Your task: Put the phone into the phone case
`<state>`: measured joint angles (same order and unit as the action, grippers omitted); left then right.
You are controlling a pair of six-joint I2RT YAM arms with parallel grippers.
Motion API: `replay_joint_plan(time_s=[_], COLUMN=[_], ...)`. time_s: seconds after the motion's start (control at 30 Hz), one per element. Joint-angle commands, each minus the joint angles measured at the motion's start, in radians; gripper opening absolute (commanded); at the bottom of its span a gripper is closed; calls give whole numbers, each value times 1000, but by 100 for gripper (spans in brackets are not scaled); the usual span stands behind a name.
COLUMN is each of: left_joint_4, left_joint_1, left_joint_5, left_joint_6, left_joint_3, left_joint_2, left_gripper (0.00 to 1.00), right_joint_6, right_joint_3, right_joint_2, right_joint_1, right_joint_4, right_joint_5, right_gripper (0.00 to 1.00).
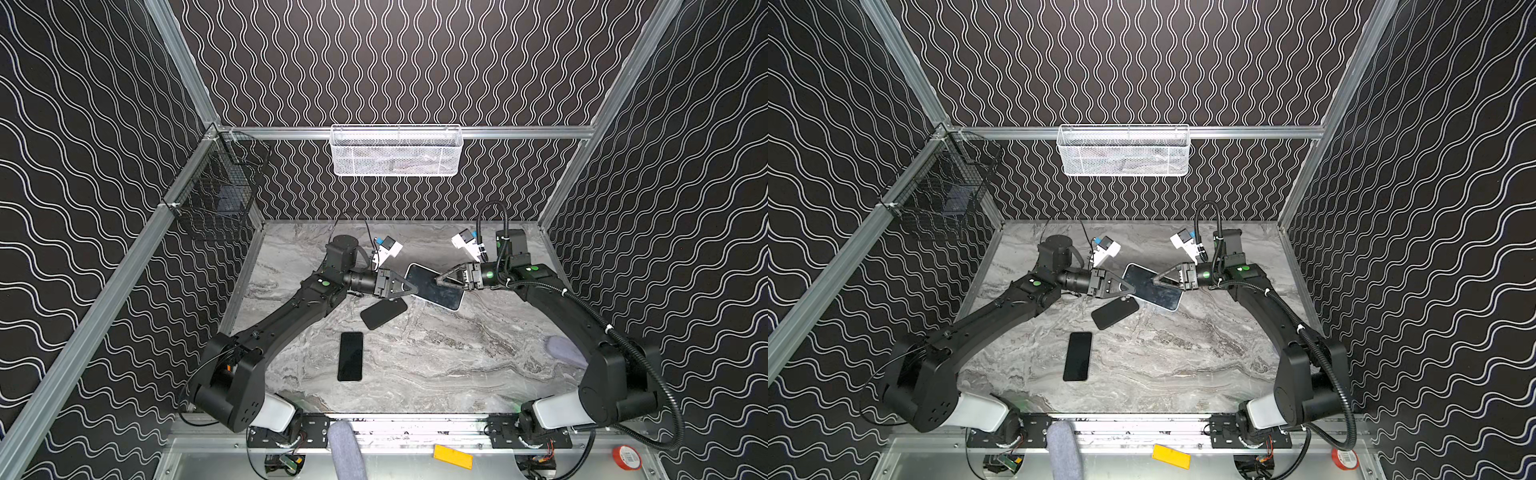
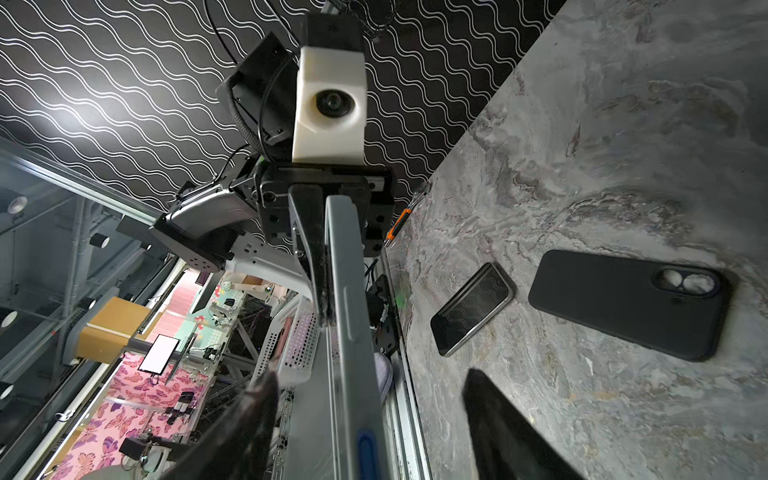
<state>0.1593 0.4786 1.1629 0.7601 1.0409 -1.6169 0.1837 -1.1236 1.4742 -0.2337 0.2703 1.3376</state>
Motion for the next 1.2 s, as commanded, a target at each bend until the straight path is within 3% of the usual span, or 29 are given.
replay_joint_plan(time_s=[0.0,0.43,0.53,0.63,0.77,0.9,1.03,1.17], left_joint_4=[93,177,190,245,310,247,116,-63], left_joint_1=[-4,-6,-5,-5,-11,-34,-59,-64], left_joint_5=[21,15,9,4,-21,-66,-138,-297], left_joint_6=[27,91,105,146,184,131,30,-104], left_joint_3=[3,-18,-21,-35,-59,-79,-90,-99], left_joint_2=[-6,-25,-28,-31,-22,24,91,185], left_gripper=[0,0,0,20,65,98,98,98], right_joint_6=[-26,22,57,99,219,320,389,511], right_joint_3=[-5,18,32,43,72,90,119,246], right_joint_2=[10,17,12,6,-12,-32,-74,-161], right_joint_1=[-3,-3,-3,-3,0,9,17,19], right_joint_4=[12,-44,-89,-136,-255,-303,-285,-332], right_joint_5=[40,45,43,38,2,-73,-202,-389], right_gripper=[63,14,9,8,5,3,3,0])
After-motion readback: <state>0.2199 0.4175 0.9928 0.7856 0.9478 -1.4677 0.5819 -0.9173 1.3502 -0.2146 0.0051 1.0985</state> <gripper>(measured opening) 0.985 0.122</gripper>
